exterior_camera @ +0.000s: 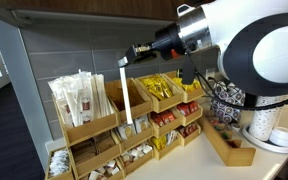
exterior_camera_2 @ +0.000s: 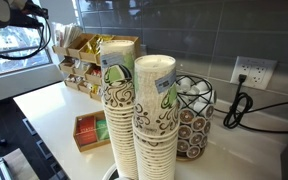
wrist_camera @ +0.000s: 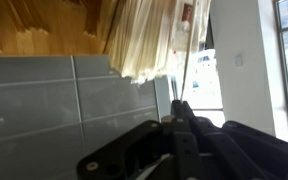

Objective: Put one white straw on the counter.

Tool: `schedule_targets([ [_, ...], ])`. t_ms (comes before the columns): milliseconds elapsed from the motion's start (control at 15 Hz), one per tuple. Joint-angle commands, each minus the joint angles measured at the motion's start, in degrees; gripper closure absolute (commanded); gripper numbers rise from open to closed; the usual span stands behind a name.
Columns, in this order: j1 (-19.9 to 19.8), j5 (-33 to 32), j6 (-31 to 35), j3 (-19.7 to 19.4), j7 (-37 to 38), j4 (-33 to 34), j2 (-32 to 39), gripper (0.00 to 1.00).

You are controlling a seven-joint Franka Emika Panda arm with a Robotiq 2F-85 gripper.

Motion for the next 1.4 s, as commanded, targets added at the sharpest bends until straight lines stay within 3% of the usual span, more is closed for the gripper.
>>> schedule_targets([
  [0, 3.21, -0.11, -11.33, -3.74, -3.54, -2.54, -4.18, 1.0],
  [267, 1.66, 3.41, -22.56, -3.65, -9.55, -2.44, -4.62, 1.0],
  [733, -2.26, 7.59, -34.49, -2.09, -17.43, -3.22, -0.66, 1.0],
  [1333, -7.69, 9.88, -36.57, 2.58, -22.56, -6.9, 5.53, 1.0],
])
